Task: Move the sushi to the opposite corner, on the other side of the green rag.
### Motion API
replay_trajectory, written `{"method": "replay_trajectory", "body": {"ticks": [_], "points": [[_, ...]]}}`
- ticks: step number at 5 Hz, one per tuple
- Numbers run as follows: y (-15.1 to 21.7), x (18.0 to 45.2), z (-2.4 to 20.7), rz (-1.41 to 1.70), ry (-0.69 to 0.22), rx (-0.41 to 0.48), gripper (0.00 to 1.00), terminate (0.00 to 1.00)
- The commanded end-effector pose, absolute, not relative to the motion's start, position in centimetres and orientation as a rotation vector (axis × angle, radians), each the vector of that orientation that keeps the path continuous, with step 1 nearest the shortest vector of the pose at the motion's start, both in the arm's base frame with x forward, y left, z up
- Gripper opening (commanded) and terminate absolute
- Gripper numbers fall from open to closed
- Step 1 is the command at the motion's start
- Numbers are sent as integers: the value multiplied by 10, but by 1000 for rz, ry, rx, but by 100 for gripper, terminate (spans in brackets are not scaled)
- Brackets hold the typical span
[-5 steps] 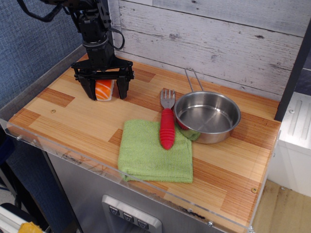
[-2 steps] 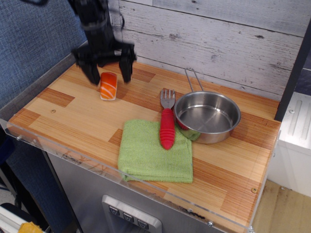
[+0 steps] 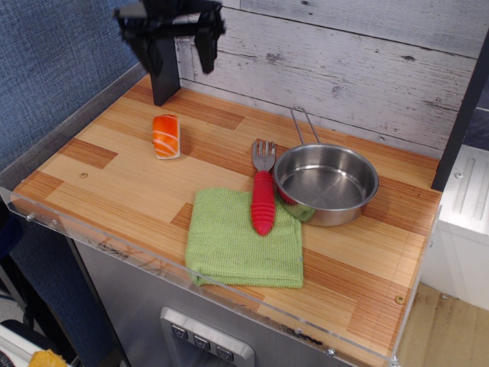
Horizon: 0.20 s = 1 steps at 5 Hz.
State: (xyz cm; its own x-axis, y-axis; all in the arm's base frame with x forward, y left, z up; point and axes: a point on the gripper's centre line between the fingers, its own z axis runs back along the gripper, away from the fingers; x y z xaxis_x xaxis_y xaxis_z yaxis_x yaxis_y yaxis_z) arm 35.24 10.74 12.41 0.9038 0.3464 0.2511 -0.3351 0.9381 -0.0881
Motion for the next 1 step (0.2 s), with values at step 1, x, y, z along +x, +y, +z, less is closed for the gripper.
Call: {"method": "replay_trajectory", "body": {"ticks": [1], "points": [[96, 332, 181, 323, -446, -55, 100, 100]]}}
